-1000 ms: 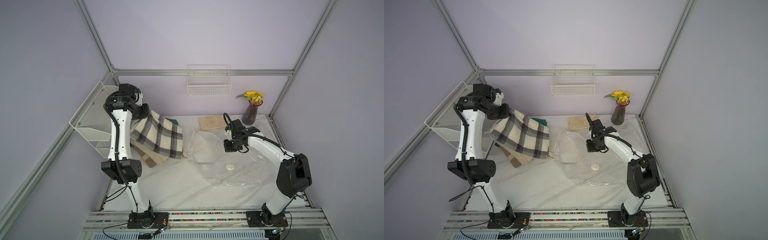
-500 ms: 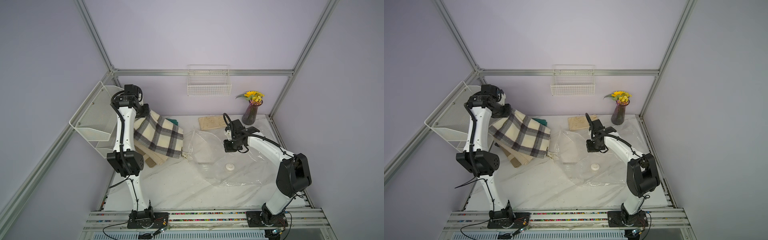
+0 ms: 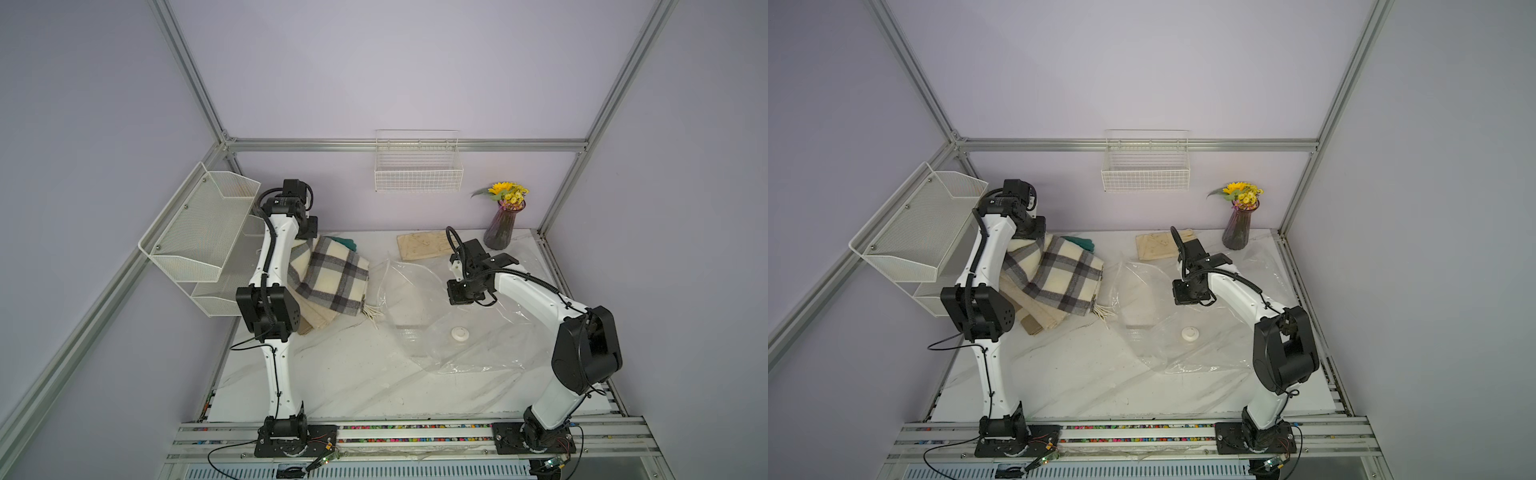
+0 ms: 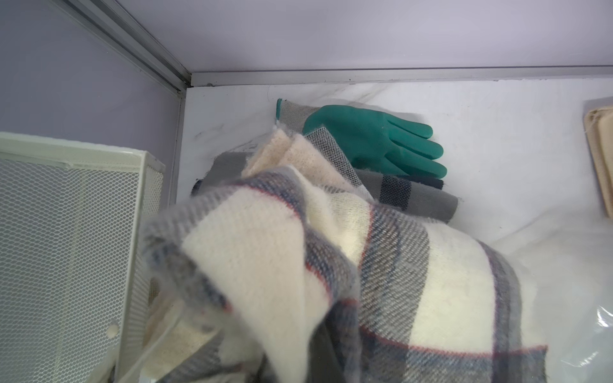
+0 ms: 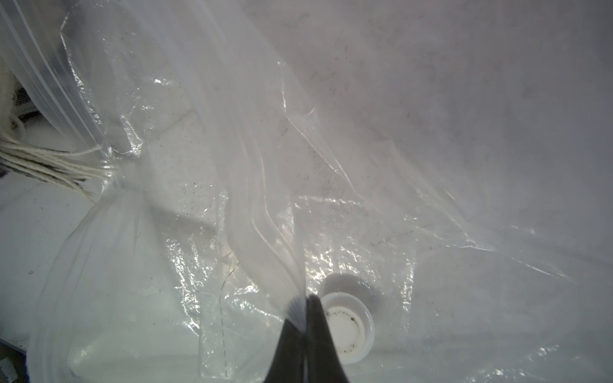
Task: Take the scarf out of the vacuum bag
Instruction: Place the scarf at the center of the board.
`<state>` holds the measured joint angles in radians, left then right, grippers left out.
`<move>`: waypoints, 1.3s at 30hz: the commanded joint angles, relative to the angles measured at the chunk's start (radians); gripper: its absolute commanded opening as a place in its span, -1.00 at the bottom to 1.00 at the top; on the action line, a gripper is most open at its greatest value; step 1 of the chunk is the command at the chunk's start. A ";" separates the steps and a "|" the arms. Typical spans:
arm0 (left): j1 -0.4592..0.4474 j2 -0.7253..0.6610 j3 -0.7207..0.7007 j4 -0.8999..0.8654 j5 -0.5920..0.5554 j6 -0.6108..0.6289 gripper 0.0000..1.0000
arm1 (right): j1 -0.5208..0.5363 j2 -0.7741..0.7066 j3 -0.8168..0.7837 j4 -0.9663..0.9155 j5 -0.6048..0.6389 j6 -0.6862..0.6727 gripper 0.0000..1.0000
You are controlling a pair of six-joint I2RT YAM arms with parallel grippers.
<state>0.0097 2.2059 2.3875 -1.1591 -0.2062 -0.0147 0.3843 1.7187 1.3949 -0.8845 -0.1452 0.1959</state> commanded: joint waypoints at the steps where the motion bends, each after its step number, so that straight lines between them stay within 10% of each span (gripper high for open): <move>1: -0.019 0.004 -0.030 0.085 -0.131 0.011 -1.00 | 0.009 0.004 0.005 -0.008 0.004 -0.025 -1.00; 7: -0.023 0.023 -0.089 0.095 -0.390 -0.009 -1.00 | 0.008 0.008 0.006 -0.007 0.001 -0.024 -1.00; 13: -0.054 -0.078 -0.126 0.149 -0.495 0.006 0.98 | 0.007 0.029 0.013 -0.012 -0.011 -0.024 -1.00; 25: -0.198 -0.196 -0.236 0.263 -0.486 0.084 1.00 | 0.009 0.032 0.006 -0.007 -0.001 -0.027 -1.00; 39: -0.097 -0.315 -0.578 0.262 -0.510 -0.093 1.00 | 0.009 0.032 -0.007 0.000 0.009 -0.027 -1.00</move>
<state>-0.1249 1.9724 1.8133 -0.9176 -0.6937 -0.0410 0.3874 1.7462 1.3949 -0.8852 -0.1455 0.1955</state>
